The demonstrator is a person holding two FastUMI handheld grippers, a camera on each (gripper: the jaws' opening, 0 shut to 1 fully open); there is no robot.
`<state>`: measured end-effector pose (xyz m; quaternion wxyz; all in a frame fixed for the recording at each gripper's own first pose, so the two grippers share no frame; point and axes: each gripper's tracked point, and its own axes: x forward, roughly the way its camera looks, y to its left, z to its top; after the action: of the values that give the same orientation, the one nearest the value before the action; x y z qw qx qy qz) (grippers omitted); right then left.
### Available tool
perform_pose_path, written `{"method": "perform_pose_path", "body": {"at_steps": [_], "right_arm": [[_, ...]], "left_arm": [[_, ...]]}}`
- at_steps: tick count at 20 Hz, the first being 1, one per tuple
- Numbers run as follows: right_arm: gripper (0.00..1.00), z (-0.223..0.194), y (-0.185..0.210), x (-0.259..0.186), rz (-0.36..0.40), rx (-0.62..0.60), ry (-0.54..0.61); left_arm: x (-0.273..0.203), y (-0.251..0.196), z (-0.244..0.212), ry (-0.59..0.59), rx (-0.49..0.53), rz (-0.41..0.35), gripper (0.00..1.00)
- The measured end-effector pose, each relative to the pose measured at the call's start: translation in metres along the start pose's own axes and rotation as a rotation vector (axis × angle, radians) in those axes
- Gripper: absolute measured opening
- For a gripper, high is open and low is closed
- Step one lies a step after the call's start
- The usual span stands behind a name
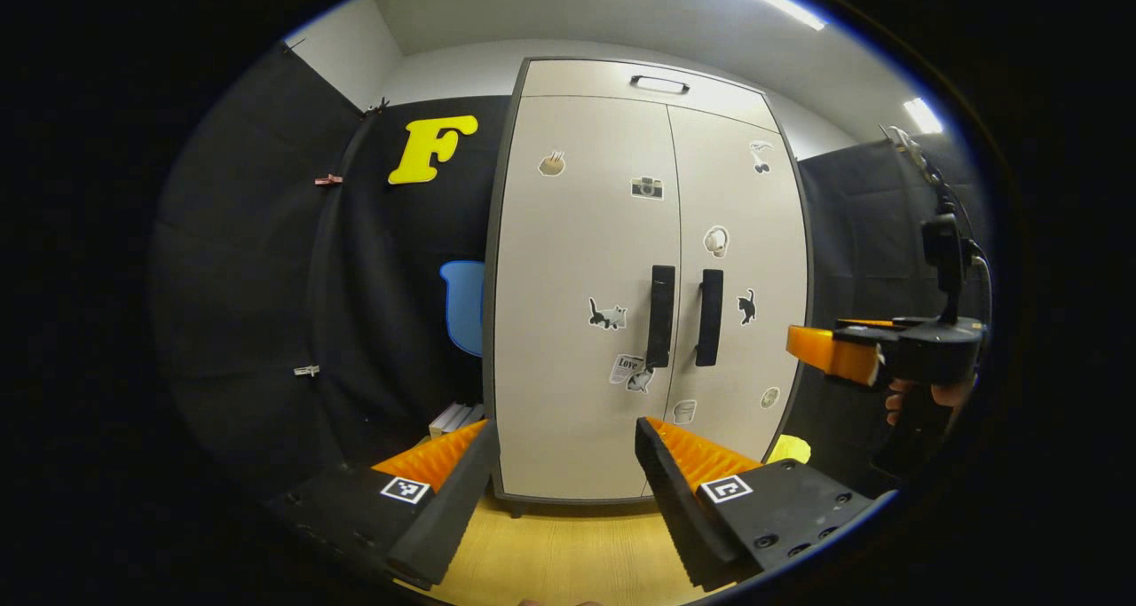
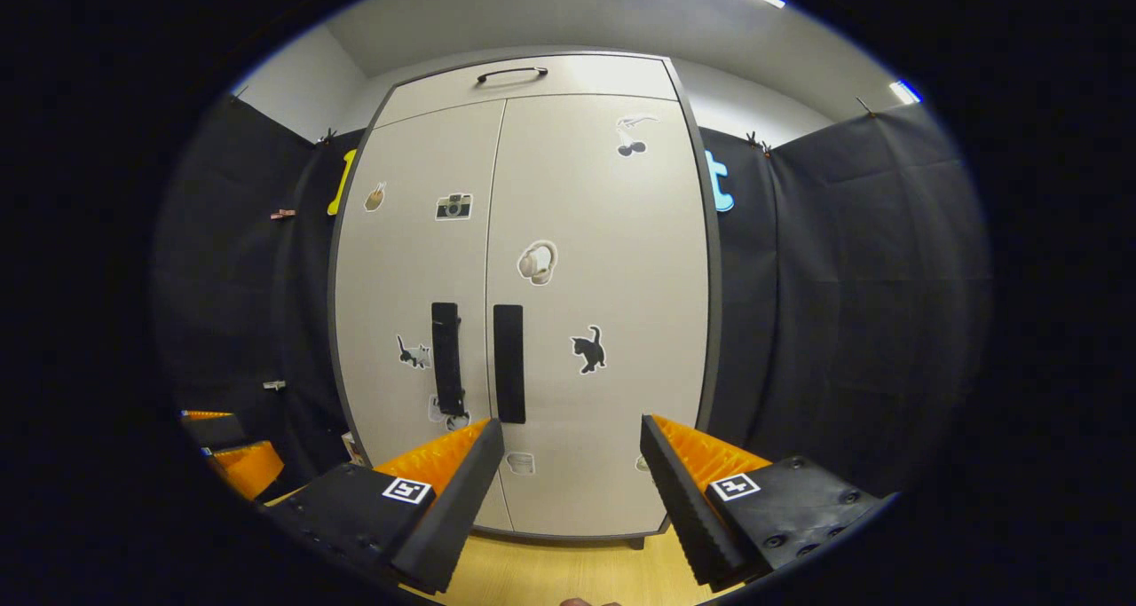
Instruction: Open the right door of the double-door shoe cabinet with the right hand, and open the left door with the left hand.
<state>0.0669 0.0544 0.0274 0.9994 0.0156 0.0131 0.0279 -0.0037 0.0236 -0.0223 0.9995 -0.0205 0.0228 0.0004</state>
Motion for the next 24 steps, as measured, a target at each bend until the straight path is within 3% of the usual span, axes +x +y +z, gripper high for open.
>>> {"method": "perform_pose_path", "body": {"at_steps": [8,15,21,24], "right_arm": [[0.98,0.012,0.025,0.062,0.012,0.003,-0.005],[0.98,-0.011,0.038,0.116,0.001,0.046,0.075],[0.98,-0.019,0.044,0.141,-0.004,0.068,0.111],[0.97,-0.023,0.047,0.147,-0.005,0.057,0.125]], "left_arm": [[-0.012,0.027,-0.015,0.035,-0.035,0.057,0.95],[-0.024,0.054,-0.032,0.073,-0.068,0.119,0.95],[-0.032,0.070,-0.034,0.078,-0.013,0.156,0.95],[-0.034,0.069,-0.038,0.087,-0.037,0.152,0.95]]}}
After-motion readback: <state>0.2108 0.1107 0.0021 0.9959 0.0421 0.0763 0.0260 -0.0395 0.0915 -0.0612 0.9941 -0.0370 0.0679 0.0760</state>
